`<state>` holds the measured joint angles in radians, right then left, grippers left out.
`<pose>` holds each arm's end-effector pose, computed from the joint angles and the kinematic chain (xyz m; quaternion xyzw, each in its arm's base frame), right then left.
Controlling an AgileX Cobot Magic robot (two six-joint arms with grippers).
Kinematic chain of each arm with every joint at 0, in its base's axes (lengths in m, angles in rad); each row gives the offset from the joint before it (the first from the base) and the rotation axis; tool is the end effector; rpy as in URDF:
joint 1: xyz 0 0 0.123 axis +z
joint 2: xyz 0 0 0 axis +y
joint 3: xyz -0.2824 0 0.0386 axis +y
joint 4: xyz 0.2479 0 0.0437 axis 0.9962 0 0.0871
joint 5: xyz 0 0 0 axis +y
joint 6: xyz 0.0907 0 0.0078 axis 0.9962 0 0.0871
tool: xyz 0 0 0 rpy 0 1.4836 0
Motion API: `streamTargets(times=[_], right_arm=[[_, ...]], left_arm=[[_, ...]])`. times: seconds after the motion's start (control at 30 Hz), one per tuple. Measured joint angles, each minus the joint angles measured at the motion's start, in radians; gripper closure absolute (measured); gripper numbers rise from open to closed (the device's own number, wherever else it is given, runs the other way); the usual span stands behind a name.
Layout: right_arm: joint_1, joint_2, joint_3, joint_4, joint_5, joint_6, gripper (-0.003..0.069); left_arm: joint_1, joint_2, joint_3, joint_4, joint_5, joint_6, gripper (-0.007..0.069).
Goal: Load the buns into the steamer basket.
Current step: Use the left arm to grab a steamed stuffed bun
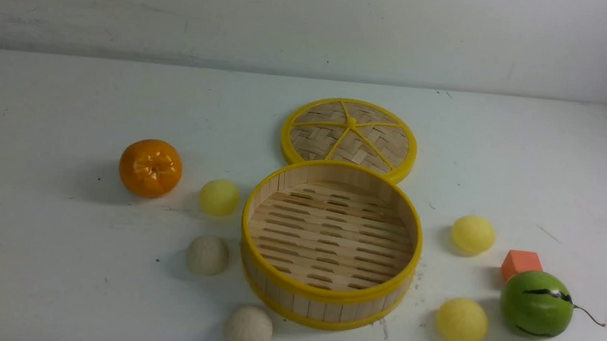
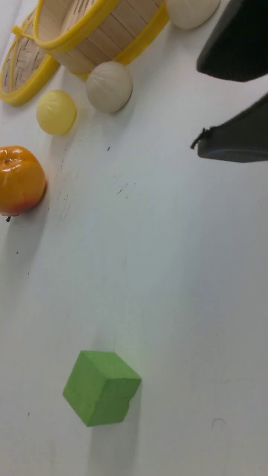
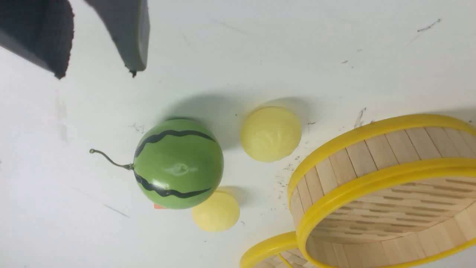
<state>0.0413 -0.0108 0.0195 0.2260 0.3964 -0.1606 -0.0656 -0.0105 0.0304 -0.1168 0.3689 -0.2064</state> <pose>0.0515 0.0100 0.1724 -0.0227 0.8068 0.0614 0.5872 0.0524 -0.0073 0.1705 -0.0878 0.7997 -0.1290 0.5797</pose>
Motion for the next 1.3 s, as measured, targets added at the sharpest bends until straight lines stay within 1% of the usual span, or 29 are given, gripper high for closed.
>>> streamTargets(times=[0.9,1.0,1.03,1.13,1.17,1.2,1.23,1.3], right_arm=[[0.000,0.000,0.000,0.000,0.000,0.000,0.0419],[0.000,0.000,0.000,0.000,0.000,0.000,0.0419],[0.000,0.000,0.000,0.000,0.000,0.000,0.0419],[0.000,0.000,0.000,0.000,0.000,0.000,0.0419],[0.000,0.000,0.000,0.000,0.000,0.000,0.0419],[0.000,0.000,0.000,0.000,0.000,0.000,0.0419],[0.000,0.000,0.000,0.000,0.000,0.000,0.0419],[0.000,0.000,0.000,0.000,0.000,0.000,0.0419]], left_arm=[[0.000,0.000,0.000,0.000,0.000,0.000,0.0386],[0.000,0.000,0.000,0.000,-0.023,0.000,0.0386],[0.000,0.000,0.000,-0.019,-0.056,-0.003,0.0386],[0.000,0.000,0.000,-0.152,-0.146,-0.056,0.0386],[0.000,0.000,0.000,-0.152,-0.152,-0.056,0.0386],[0.000,0.000,0.000,-0.208,-0.178,-0.081,0.0386],[0.000,0.000,0.000,-0.306,-0.238,-0.128,0.0386],[0.000,0.000,0.000,-0.431,-0.301,-0.187,0.0386]])
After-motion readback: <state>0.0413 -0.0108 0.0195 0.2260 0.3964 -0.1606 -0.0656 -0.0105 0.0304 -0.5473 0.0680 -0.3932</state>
